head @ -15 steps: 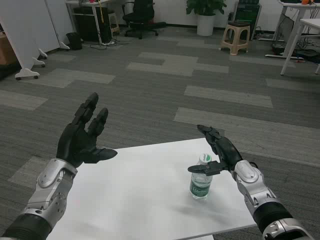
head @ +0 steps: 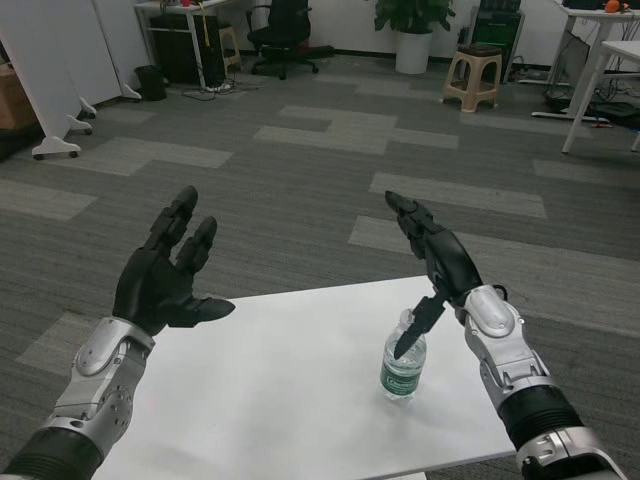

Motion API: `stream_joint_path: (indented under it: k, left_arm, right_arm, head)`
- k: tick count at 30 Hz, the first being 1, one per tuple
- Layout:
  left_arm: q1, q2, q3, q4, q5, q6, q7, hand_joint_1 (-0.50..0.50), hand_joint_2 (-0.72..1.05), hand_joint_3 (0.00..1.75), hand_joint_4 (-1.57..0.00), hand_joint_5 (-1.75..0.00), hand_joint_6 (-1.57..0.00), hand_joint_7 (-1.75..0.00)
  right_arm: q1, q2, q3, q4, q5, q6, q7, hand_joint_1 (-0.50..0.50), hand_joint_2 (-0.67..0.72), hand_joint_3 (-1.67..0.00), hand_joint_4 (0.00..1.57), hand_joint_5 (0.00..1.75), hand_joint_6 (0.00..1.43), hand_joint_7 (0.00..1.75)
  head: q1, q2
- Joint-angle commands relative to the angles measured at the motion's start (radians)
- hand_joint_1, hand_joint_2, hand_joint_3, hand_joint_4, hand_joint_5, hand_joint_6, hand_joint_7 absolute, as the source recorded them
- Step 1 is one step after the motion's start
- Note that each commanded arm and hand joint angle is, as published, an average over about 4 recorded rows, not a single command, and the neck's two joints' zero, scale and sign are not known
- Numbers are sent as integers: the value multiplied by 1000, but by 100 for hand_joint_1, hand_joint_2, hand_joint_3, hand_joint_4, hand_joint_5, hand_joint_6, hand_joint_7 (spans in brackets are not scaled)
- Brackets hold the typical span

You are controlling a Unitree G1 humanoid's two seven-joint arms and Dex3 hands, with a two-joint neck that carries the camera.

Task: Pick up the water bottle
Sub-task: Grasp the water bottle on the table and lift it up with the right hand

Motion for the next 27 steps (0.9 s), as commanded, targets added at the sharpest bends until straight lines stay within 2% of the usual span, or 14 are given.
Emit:
stream_joint_path:
  k: [1,4,8,19,27]
  left_arm:
    - [4,5,4,-1,2,-1,5,-50,25,9,0,0,0,0]
    - [4,4,4,-1,2,-1,5,-50,25,4,0,0,0,0]
    - [4,6,3,-1,2,-1,5,-50,25,9,0,0,0,0]
    - [4,4,2,-1,2,-1,5,-50,25,7,0,0,0,0]
    - [4,6,4,-1,2,-1,5,-50,25,9,0,0,0,0]
  right_arm:
    - [1,-1,-4,0,3,0,2,-46,47,0,0,0,2,7]
    - [1,0,-4,0,4,0,2,-46,47,0,0,0,1,7]
    - [1,-1,-4,-1,4,0,2,-46,47,0,0,0,3,7]
    - [0,-1,-11,0,4,0,2,-46,47,0,0,0,2,7]
    - [13,-15,-57,8,3,6,30,-43,34,-2,0,0,1,3]
  head:
    - [0,0]
    - [0,0]
    - [-1,0]
    - [-1,-2]
    - [-2,-1]
